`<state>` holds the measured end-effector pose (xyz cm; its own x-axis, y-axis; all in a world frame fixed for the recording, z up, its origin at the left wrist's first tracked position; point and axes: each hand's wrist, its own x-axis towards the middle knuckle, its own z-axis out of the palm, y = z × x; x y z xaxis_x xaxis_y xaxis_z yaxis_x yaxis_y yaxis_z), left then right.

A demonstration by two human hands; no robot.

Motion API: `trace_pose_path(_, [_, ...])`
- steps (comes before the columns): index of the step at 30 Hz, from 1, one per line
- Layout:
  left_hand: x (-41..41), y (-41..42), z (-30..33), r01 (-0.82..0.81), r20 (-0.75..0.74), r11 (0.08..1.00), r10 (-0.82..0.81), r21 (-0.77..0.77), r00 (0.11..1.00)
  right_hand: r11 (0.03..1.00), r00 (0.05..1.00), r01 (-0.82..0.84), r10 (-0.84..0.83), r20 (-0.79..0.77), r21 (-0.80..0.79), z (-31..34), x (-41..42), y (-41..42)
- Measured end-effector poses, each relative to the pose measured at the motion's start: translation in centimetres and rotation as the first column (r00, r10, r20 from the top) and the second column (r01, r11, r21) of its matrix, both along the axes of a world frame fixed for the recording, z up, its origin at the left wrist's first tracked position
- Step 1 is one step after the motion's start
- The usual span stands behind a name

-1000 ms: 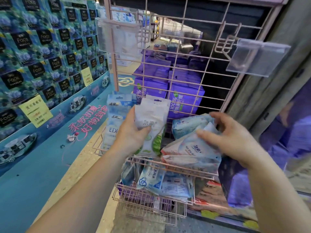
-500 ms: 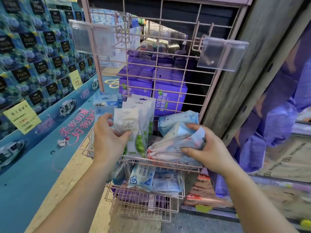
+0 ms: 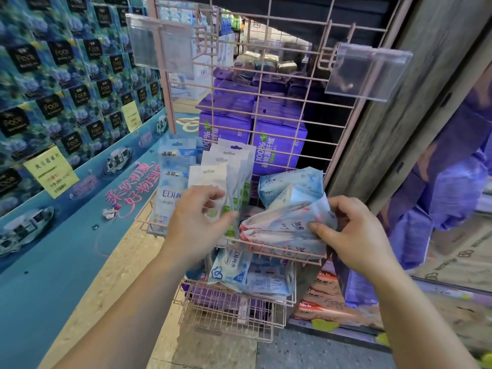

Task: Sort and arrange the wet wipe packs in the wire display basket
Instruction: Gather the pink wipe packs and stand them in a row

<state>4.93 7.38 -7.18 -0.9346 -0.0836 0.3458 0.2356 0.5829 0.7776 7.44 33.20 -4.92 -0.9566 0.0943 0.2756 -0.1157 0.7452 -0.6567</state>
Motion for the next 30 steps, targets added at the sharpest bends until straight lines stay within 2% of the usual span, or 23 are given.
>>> trace_pose_path(2, [0.3, 2.0, 0.9, 0.201, 0.044, 0.972, -0.197, -0.118, 0.979, 0.999, 0.999, -0.017, 0.015, -0.032, -0.051, 0.5, -0.3, -0.3])
trace_pose_path(4, [-0.1, 3.9, 1.3, 0.327, 0.095, 0.92, -0.313, -0.218, 0.945, 0.994, 0.998, -0.046, 0.041, -0.053, -0.103, 1.4, -0.8, -0.7])
trace_pose_path(10, [-1.5, 6.1, 0.6, 0.326, 0.197, 0.94, -0.303, -0.103, 0.933, 0.985, 0.99, -0.131, 0.124, -0.061, -0.111, 2.2, -2.1, -1.0])
trace_pose_path(13, [-1.4, 6.0, 0.4, 0.353, 0.237, 0.927, -0.317, -0.127, 0.918, 0.944, 0.986, -0.168, 0.163, -0.042, -0.283, 2.0, -2.3, 0.3])
trace_pose_path(15, [-1.1, 6.0, 0.5, 0.383, 0.254, 0.916, -0.344, -0.121, 0.904, 0.888, 0.994, -0.113, 0.101, -0.051, -0.446, 1.6, -2.6, 1.4])
trace_pose_path(17, [-0.8, 5.9, 0.6, 0.409, 0.263, 0.896, -0.359, -0.172, 0.896, 0.863, 0.999, -0.035, 0.018, -0.038, -0.505, 1.1, -3.2, 2.3])
trace_pose_path(18, [-0.7, 6.0, 0.6, 0.415, 0.256, 0.882, -0.358, -0.223, 0.898, 0.869, 1.0, -0.013, 0.009, -0.01, -0.495, 1.0, -3.5, 2.7])
trace_pose_path(20, [-0.6, 6.1, 0.6, 0.403, 0.219, 0.864, -0.349, -0.302, 0.911, 0.893, 0.992, -0.046, 0.094, 0.085, -0.447, 0.8, -4.1, 3.4])
trace_pose_path(23, [-0.7, 6.4, 0.0, 0.391, 0.196, 0.873, -0.345, -0.291, 0.918, 0.908, 0.9, -0.176, 0.305, 0.311, -0.38, 1.2, -4.8, 4.0])
trace_pose_path(25, [-0.8, 6.5, -0.4, 0.373, 0.202, 0.883, -0.325, -0.284, 0.924, 0.929, 0.866, -0.207, 0.32, 0.384, -0.308, 1.3, -5.2, 3.8])
trace_pose_path(28, [-0.8, 6.4, -0.6, 0.35, 0.206, 0.898, -0.302, -0.266, 0.931, 0.967, 0.931, -0.225, 0.248, 0.268, -0.116, 1.6, -5.7, 3.2])
trace_pose_path(30, [-0.7, 6.4, -0.8, 0.35, 0.209, 0.905, -0.304, -0.241, 0.93, 0.967, 0.962, -0.218, 0.236, 0.139, -0.13, 2.4, -5.2, 3.4])
